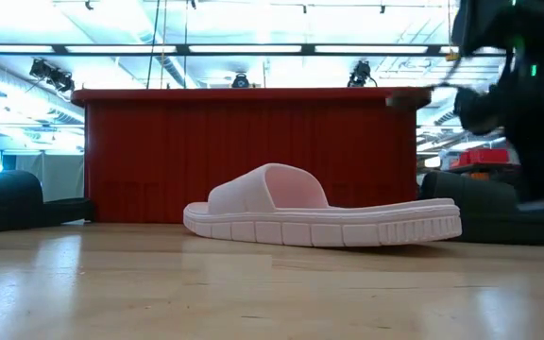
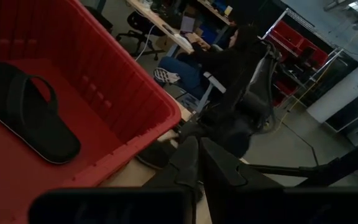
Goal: Pick and place slides into bin
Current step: Put the black slipper into the red bin
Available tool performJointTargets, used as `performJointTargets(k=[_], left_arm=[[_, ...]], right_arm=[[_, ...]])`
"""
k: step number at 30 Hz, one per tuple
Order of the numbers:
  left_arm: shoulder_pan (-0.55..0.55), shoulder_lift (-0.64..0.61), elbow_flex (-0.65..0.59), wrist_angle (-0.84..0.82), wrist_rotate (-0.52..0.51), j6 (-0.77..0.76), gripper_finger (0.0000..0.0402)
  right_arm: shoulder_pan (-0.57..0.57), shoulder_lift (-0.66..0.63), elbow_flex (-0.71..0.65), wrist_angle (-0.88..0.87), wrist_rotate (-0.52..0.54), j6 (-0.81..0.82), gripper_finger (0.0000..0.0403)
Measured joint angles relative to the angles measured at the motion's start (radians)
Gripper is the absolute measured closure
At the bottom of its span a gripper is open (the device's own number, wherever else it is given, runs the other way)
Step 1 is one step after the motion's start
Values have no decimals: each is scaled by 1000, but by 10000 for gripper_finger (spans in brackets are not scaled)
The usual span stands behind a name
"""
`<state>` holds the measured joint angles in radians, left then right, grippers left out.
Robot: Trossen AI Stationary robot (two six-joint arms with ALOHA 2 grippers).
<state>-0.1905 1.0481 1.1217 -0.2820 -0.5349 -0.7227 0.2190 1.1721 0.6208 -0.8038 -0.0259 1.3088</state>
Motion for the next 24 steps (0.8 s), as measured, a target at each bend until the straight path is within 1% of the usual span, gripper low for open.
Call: performJointTargets(k=[3, 5, 6, 8, 10, 11, 13, 16, 19, 21, 23, 24], left_arm=[[0, 0, 0, 1, 0, 0, 385], [0, 0, 0, 2, 0, 0, 387], [0, 0, 0, 2, 0, 0, 388], [0, 0, 0, 2, 0, 0, 388], [0, 0, 0, 2, 0, -1, 386], [0, 0, 0, 2, 0, -4, 384], [0, 0, 0, 2, 0, -13, 382], [0, 0, 0, 2, 0, -26, 379], [0, 0, 0, 2, 0, -26, 380], [3, 0, 0, 2, 0, -25, 383], [5, 0, 0, 2, 0, -25, 386], [5, 0, 0, 4, 0, -25, 387]], right_arm=[[43, -51, 80, -1, -182, 26, 397], [78, -87, 151, -4, -307, 77, 396], [95, -103, 194, -6, -352, 93, 396], [128, -132, 286, 0, -387, 108, 398], [147, -154, 384, 0, -377, 110, 399], [150, -162, 439, 7, -352, 106, 398], [148, -169, 544, 26, -245, 61, 399], [113, -162, 692, 30, 0, -88, 400], [44, -133, 803, -13, 255, -284, 401], [-13, -101, 856, -31, 395, -435, 401], [-82, -62, 894, -37, 501, -557, 401], [-125, -41, 909, -36, 533, -602, 401]])
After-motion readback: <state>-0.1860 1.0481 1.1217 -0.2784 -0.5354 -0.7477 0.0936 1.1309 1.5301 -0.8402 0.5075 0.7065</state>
